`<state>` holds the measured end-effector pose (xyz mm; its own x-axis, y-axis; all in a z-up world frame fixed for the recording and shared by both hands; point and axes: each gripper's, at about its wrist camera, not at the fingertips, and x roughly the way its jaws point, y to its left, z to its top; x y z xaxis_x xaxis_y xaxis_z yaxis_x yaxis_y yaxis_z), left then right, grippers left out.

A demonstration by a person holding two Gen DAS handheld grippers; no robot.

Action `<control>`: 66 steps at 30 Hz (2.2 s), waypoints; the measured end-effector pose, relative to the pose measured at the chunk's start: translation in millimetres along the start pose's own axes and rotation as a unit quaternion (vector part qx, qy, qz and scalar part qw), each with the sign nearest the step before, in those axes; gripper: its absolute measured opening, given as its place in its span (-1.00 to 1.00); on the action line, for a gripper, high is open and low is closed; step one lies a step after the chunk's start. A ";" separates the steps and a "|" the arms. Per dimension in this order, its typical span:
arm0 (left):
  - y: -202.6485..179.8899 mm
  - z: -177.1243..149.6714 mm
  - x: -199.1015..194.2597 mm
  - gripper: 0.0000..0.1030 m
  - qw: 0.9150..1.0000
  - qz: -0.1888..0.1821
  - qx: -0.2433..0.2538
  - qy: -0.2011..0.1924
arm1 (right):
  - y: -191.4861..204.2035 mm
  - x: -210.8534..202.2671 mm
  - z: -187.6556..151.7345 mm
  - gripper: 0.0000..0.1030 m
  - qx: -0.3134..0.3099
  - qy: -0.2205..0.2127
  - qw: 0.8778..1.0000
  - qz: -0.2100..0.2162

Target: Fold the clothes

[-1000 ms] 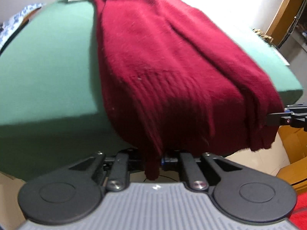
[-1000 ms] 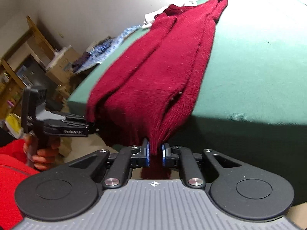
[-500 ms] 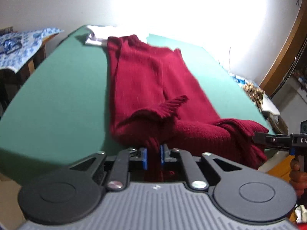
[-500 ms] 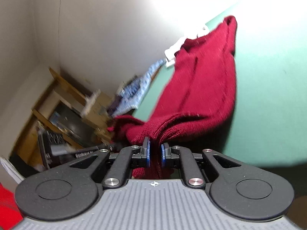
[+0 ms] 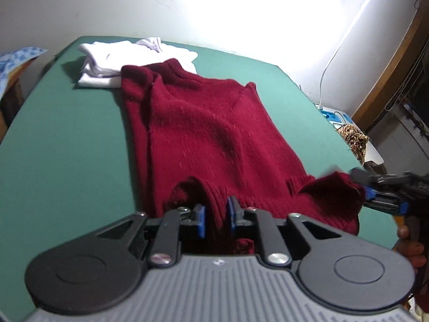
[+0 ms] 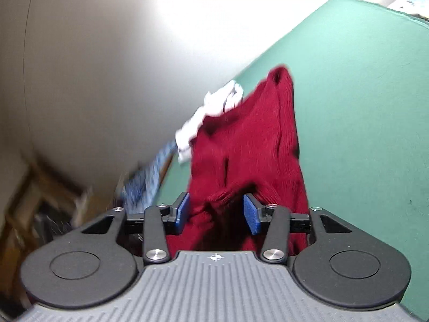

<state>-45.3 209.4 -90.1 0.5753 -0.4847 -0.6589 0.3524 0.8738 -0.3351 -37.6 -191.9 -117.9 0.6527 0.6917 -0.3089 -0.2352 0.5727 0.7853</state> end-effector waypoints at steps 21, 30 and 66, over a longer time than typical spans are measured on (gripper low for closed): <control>10.0 34.5 10.4 0.71 1.000 0.003 0.003 -0.009 | 43.9 25.3 -16.6 -0.77 -0.261 0.104 0.942 -0.185; 8.7 -28.1 -17.8 0.75 0.996 0.067 -0.055 0.032 | 39.7 -12.2 -7.2 -0.10 -0.272 0.070 0.949 -0.143; -15.1 -24.3 5.7 0.12 0.981 0.180 0.063 0.016 | 39.7 5.6 -31.0 -0.47 -0.301 0.134 0.935 -0.131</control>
<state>-65.3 194.3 -105.2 0.6573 -0.1415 -0.7402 0.2193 0.9756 0.0083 -65.6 -151.6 -105.0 0.5589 0.5331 -0.6352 -0.5081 0.8255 0.2457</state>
